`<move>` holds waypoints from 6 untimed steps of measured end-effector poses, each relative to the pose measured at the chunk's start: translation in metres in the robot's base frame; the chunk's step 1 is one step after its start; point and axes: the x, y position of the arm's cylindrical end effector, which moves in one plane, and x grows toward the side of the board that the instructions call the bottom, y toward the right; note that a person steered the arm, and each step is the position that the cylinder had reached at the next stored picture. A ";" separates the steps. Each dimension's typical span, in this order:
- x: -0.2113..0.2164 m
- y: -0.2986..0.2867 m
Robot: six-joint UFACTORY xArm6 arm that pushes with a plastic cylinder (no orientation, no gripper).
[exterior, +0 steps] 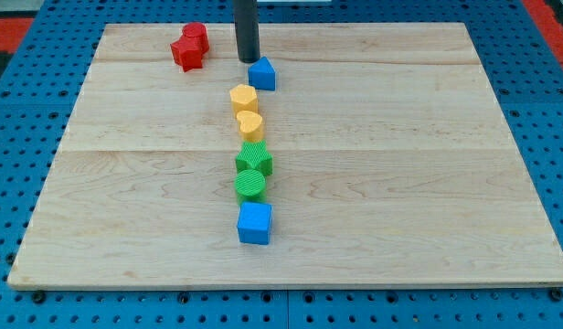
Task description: Push the blue triangle to the line of blocks
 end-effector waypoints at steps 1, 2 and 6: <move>0.002 0.056; 0.043 0.052; 0.062 0.021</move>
